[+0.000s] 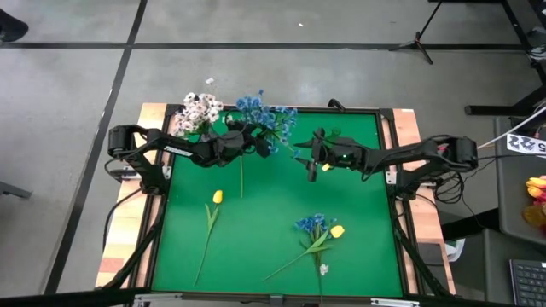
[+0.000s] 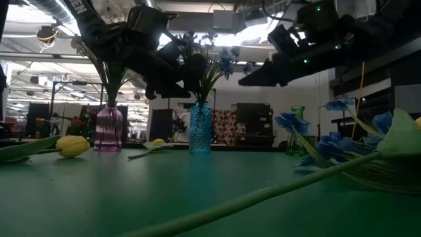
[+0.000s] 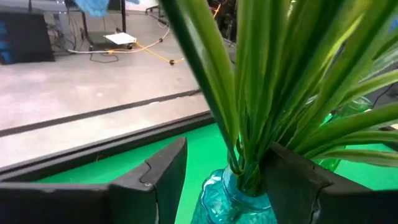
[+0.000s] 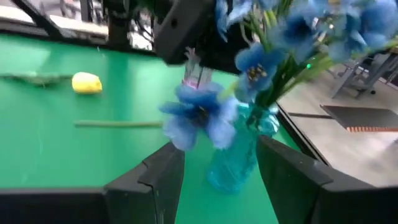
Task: Sort flowers into vase by color
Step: Put the top blue flowers into the blue vase
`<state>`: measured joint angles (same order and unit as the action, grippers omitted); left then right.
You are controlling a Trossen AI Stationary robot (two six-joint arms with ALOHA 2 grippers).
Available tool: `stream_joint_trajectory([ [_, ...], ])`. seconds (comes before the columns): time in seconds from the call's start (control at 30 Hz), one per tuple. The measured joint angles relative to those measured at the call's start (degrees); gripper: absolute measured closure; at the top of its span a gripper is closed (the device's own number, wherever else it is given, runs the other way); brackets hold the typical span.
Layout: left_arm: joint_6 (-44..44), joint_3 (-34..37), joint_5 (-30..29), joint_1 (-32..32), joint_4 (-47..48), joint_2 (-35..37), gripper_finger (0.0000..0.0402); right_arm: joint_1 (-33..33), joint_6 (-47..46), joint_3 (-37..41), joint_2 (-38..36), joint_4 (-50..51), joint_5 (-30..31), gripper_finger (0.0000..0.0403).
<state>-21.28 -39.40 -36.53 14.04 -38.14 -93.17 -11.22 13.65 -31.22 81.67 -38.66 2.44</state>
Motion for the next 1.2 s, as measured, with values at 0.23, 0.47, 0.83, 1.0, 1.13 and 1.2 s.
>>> stream_joint_trajectory([
  [0.23, -3.53, 0.00, 0.00, 0.00, -0.19, 0.00, 0.0210, -0.06, -1.64, -1.21, 4.18, -2.13, 1.05, 0.0205],
  [0.47, -4.99, 0.00, 0.00, -0.06, -0.21, 0.00, 0.0210, -0.04, -1.51, -7.67, 9.70, -1.21, 0.61, 0.0176],
  [0.83, -5.39, 0.00, -0.04, -0.06, -0.23, -0.02, 0.0210, -0.09, -4.38, -18.97, 16.44, 8.48, 9.41, 0.0119],
  [1.0, -5.39, 0.00, 0.00, -0.13, -0.23, -0.02, 0.0210, -1.67, -7.53, -21.07, 19.48, 8.80, 9.59, 0.0118],
  [1.13, -5.39, 0.00, 0.54, -0.17, -0.23, -0.02, 0.0210, -2.79, -7.85, -22.12, 20.62, 8.71, 9.59, 0.0118],
  [1.2, -5.39, 0.00, 0.87, -0.17, -0.23, -0.02, 0.0210, -3.32, -7.83, -22.44, 20.66, 8.61, 9.43, 0.0118],
])
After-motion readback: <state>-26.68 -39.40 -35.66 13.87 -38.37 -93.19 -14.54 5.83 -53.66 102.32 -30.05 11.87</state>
